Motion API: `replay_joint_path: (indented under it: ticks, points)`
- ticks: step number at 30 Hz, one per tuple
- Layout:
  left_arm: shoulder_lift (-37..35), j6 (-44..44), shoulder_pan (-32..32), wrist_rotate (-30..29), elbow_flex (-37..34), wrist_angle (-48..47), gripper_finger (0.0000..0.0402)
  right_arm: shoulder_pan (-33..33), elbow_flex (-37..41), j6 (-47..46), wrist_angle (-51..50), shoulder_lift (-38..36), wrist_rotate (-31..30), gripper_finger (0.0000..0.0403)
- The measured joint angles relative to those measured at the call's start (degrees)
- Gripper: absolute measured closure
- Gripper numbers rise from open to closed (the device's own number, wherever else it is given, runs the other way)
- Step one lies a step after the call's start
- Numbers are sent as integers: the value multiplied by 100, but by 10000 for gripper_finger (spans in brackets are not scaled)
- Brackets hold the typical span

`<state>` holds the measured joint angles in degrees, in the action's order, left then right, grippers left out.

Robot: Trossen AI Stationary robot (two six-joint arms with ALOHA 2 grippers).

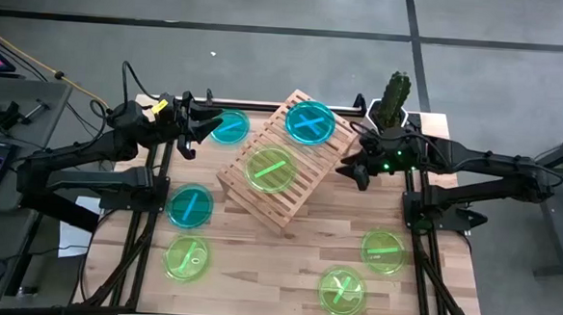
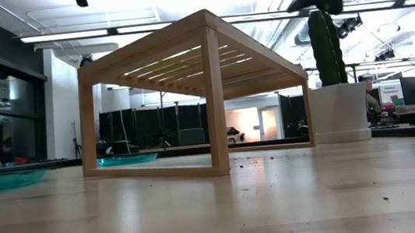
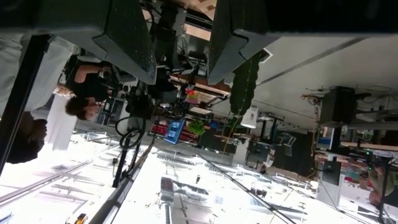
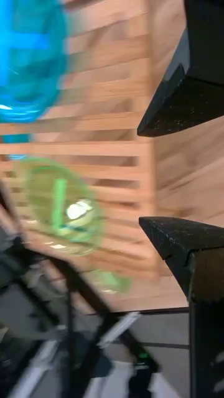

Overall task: Place and stack plates onto a shelf
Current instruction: Stack the green plate on top of the green plate on the shelf

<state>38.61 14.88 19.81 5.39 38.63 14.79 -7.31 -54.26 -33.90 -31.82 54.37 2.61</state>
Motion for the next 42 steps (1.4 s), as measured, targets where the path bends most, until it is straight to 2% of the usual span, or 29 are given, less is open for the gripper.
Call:
replay_joint_path:
  ticks: [3,6,13,16,20,25,30,37,42]
  points:
    - [0,2,-1,-13,0,0,268,160,41,-59,-620,-95,340,198]
    - [0,2,0,-25,0,2,268,490,398,-451,-977,-370,555,199]
    - [0,2,-2,-77,0,4,268,1726,1944,-2455,-1206,-1284,1429,199]
    - [0,0,0,-107,0,4,268,2173,2521,-3208,-1487,-1468,1486,199]
    - [0,0,0,-151,0,3,268,2404,2964,-3641,-1723,-1380,1445,199]
    - [0,2,-1,-157,0,4,268,2419,3003,-3717,-1685,-848,1092,199]
    - [0,0,-1,-184,0,7,268,2419,2944,-3639,-1762,-266,992,199]
    - [0,-2,-2,-186,0,4,268,2419,2402,-2661,-2179,455,488,199]
    - [0,-3,0,-186,0,2,268,2419,2429,-1720,-2262,988,733,199]
